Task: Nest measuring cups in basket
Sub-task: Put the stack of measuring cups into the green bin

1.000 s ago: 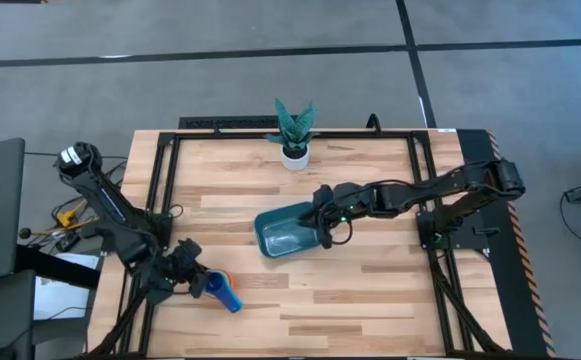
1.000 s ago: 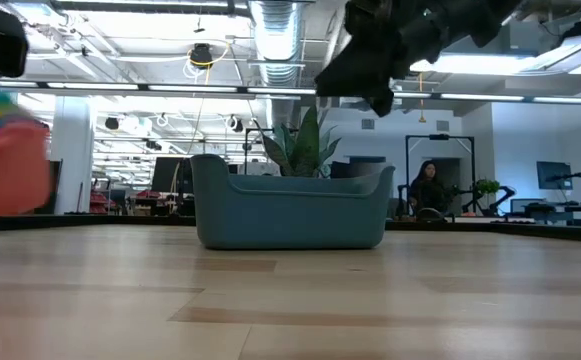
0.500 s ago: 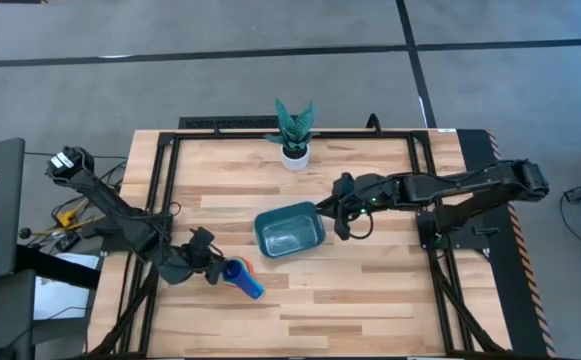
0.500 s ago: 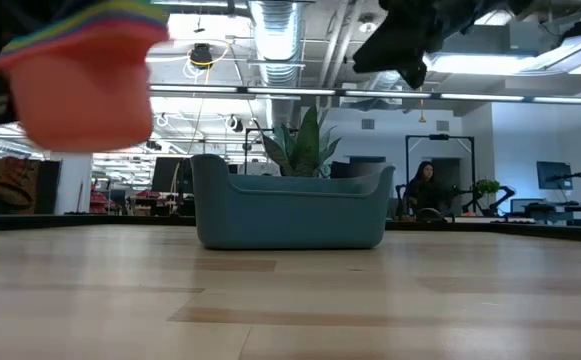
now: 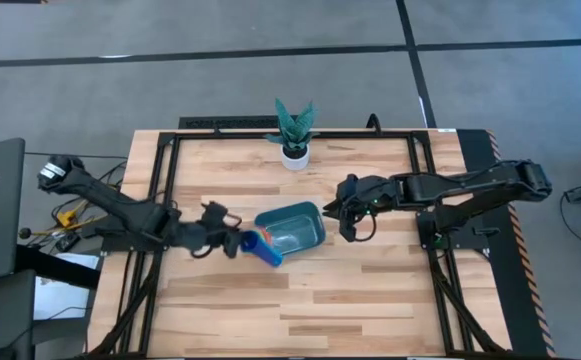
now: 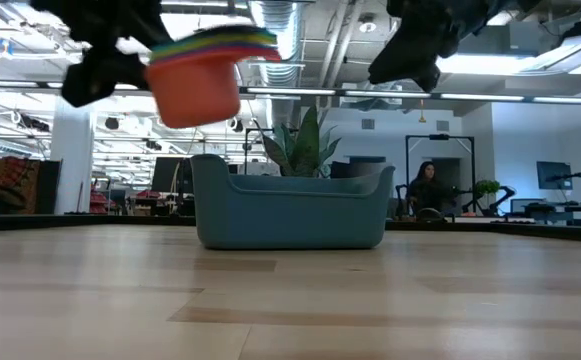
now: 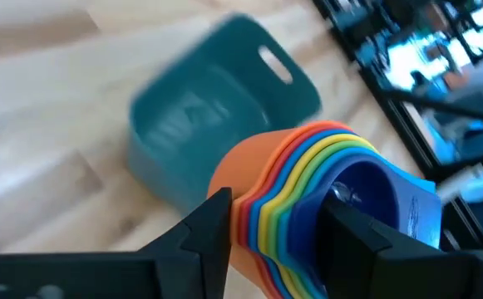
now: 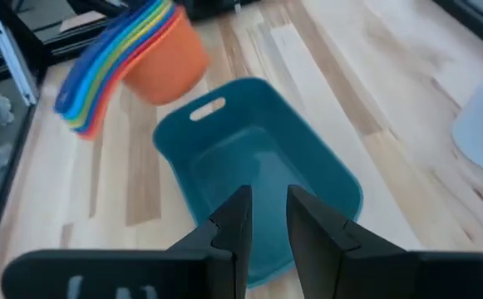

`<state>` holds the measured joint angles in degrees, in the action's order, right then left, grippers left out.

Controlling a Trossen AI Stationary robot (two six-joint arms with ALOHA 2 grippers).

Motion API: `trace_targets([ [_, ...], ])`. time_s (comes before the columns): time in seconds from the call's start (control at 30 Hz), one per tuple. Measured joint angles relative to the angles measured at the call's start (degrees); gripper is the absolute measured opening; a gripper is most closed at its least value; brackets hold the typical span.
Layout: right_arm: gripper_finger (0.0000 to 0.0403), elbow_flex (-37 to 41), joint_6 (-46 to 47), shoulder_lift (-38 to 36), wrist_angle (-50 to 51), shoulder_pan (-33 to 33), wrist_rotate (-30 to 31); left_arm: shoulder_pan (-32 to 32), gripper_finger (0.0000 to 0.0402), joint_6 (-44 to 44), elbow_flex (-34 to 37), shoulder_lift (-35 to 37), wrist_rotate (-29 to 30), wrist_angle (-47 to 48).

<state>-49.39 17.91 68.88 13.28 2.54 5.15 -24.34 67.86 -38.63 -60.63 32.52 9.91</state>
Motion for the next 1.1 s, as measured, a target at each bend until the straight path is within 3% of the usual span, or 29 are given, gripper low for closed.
trace_targets([
  [0.27,0.0103,0.02,0.04,-3.48,5.51,1.68,5.87,8.21,0.0132,-1.46,-1.35,-0.77,-0.21,-1.22],
  [0.5,0.0103,0.00,0.78,-8.27,10.55,2.47,10.13,11.84,0.0132,-2.80,-4.09,-6.24,-1.24,-6.56],
  [0.9,0.0103,1.11,1.40,-11.48,14.31,3.46,13.25,12.94,0.0132,-4.71,-13.95,-19.74,-3.89,-5.43],
  [1.1,0.0103,4.48,1.25,-12.81,12.09,3.39,13.33,12.92,0.0132,3.15,-15.47,-24.89,-2.45,-5.93],
])
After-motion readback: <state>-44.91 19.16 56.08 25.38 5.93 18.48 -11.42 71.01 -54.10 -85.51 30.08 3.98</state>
